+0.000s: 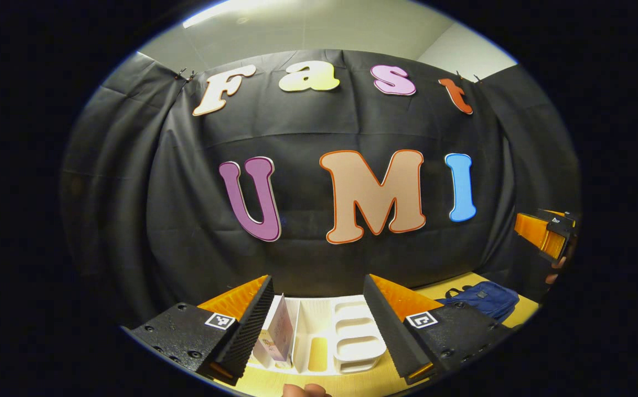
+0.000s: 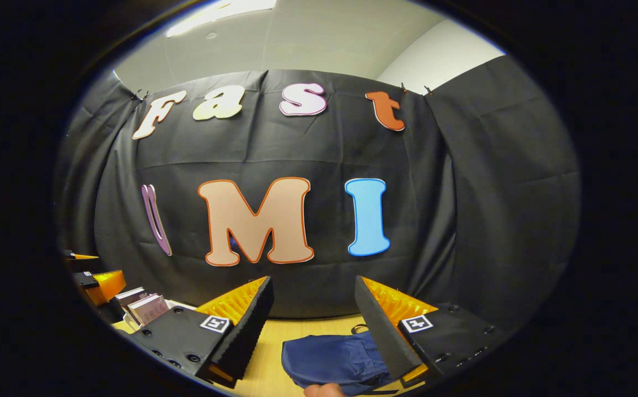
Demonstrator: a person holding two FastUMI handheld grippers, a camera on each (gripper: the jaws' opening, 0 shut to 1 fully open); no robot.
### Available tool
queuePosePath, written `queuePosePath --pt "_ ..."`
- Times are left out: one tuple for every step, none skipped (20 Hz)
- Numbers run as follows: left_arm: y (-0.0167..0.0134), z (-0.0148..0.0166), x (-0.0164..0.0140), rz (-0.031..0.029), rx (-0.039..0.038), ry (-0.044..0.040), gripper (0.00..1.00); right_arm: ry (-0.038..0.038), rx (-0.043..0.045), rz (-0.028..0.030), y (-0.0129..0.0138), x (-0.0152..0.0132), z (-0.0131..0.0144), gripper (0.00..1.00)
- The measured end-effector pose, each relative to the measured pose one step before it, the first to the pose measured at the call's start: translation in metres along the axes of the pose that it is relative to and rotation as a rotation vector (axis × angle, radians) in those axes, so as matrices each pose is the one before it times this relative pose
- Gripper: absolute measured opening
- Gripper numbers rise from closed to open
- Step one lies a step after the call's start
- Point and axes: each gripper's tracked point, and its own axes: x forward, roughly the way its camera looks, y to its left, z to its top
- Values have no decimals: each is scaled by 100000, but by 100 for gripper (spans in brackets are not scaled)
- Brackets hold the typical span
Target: Open the schoolbag, grab two books from the bookshelf and put them into the schoolbag.
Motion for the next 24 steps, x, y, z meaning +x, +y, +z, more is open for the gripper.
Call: queuePosePath --pt "-7 -169 53 157 55 287 96 175 102 147 -8 54 -35 93" --pt "-20 99 48 54 -24 -156 96 -136 149 279 -55 52 45 93" --pt "33 147 -23 277 273 -129 96 -702 -1091 623 -19 171 127 93" --pt "46 -26 39 258 129 -123 99 -882 -2501 405 -213 314 149 93" --pt "29 -153 5 89 -83 190 99 -493 -3967 1288 -17 422 19 96" --pt "-5 -112 -12 196 -37 670 96 285 -6516 822 -279 436 -491 95" --pt "75 -129 -56 319 -342 602 96 546 -8088 1533 -229 328 -535 93" --pt "57 -183 -28 338 -386 713 96 530 -7780 2500 118 307 -757 97" --pt "92 -245 -24 477 -190 540 96 379 -6864 2535 414 83 -763 93" --pt "154 -103 -18 466 -214 716 96 698 -7118 2686 438 100 -883 93" --pt "127 -325 7 495 -602 844 99 1193 -7676 3093 620 -4 -1173 93" --pt "237 -218 23 906 -771 1159 96 1243 -7892 2466 851 -124 -1315 99" --pt "346 -374 -62 1039 -825 1214 96 903 -7531 3076 1151 -203 -1241 100" --pt "426 -310 -65 1126 -747 1225 96 139 -7562 3168 1194 -268 -1203 90" --pt "309 -232 -113 956 -936 1079 95 169 -9072 2012 1245 -104 -1182 90" --pt "323 -342 -59 871 -619 1329 96 191 -8387 1779 1168 54 -1053 90" --pt "485 -465 -140 1249 -371 1569 96 468 -7307 2823 1844 248 -1198 90" --pt "487 -270 -136 1147 -433 1341 96 2404 -7891 4762 2322 113 -1679 90" --pt "272 -193 -130 962 -582 822 96 1578 -6571 4664 2276 328 -1352 90" --pt "450 2 -148 1196 -367 328 99 1124 -4200 4767 2268 -1 -876 89" --pt "517 -20 -165 1353 -169 -84 99 2412 -3726 4294 2152 486 -1132 100" --pt "491 106 -141 1273 -205 192 96 1756 -2666 4339 1924 496 -1213 98" --pt "247 -156 -63 919 -303 226 96 2110 -2948 2767 1477 709 -1106 93" --pt "268 -5 -73 1006 -287 423 96 1203 -2113 2248 935 995 -651 87"
